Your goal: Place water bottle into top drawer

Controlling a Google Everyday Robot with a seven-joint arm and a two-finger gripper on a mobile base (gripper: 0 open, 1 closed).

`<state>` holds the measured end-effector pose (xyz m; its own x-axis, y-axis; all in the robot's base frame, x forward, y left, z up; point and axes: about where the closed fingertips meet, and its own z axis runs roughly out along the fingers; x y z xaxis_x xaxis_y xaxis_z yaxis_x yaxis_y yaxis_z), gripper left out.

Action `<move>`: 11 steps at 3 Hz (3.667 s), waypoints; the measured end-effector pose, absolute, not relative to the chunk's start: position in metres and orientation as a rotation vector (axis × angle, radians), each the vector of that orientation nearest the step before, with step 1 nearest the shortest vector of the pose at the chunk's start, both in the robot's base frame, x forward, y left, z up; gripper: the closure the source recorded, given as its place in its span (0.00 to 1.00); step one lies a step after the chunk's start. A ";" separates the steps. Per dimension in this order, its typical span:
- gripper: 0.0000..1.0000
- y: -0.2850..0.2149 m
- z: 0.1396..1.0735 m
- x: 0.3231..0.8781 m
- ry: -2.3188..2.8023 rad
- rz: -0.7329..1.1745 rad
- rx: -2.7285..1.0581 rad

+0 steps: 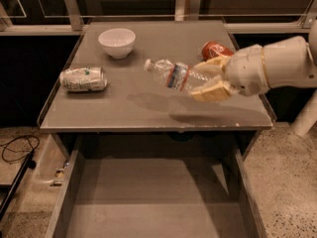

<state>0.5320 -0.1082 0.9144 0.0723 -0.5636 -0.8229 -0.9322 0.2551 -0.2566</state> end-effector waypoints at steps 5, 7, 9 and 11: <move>1.00 -0.127 0.781 0.388 1.810 0.511 -1.374; 1.00 -0.083 0.689 0.405 1.906 0.553 -1.421; 1.00 -0.063 0.653 0.425 1.911 0.526 -1.427; 1.00 -0.051 0.622 0.431 1.926 0.515 -1.442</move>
Offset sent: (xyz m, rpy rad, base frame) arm -0.1659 -0.0617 -0.1003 -0.0306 0.0797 -0.1925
